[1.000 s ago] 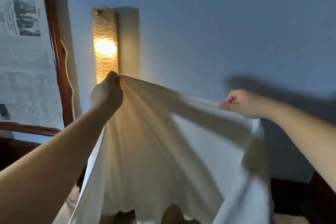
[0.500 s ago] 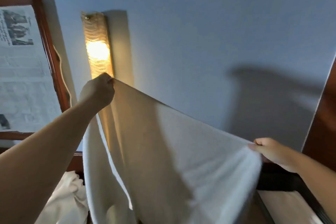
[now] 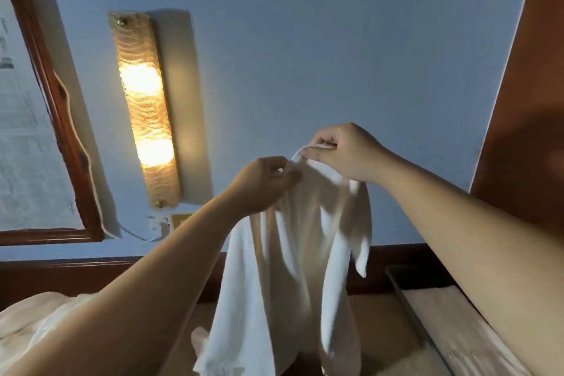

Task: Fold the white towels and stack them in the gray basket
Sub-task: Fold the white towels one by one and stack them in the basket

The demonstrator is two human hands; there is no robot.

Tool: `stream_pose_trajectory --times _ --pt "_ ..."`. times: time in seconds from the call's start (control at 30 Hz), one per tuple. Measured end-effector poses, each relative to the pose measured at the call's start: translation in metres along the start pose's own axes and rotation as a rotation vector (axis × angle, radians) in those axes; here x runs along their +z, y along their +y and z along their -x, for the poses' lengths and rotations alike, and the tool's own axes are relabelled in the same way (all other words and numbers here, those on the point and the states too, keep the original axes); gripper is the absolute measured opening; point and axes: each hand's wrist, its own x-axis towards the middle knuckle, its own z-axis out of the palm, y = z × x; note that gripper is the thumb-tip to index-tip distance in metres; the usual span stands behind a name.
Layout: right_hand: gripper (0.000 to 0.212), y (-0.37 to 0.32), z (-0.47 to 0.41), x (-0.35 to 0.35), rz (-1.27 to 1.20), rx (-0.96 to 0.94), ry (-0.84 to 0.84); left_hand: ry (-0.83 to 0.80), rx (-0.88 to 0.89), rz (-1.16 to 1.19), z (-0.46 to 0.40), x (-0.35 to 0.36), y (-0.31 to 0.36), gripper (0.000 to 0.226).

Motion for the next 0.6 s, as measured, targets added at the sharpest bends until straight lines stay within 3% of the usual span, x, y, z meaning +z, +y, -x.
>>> stream_pose_trajectory --times 0.17,0.33,0.47,0.6 --pt "0.038 0.018 0.016 -0.03 0.153 0.129 -0.172 0.112 0.125 -0.207 -0.001 -0.027 0.015 0.017" --pt "0.032 0.09 0.042 -0.033 0.383 0.273 -0.319 0.284 0.033 -0.289 -0.011 -0.048 0.019 0.024" --pt "0.038 0.131 0.068 -0.058 0.352 0.39 -0.155 0.312 -0.049 -0.335 -0.012 -0.055 0.006 0.027" --pt "0.045 0.129 0.063 -0.087 0.484 0.282 -0.059 0.283 -0.092 -0.394 -0.012 -0.036 0.002 0.027"
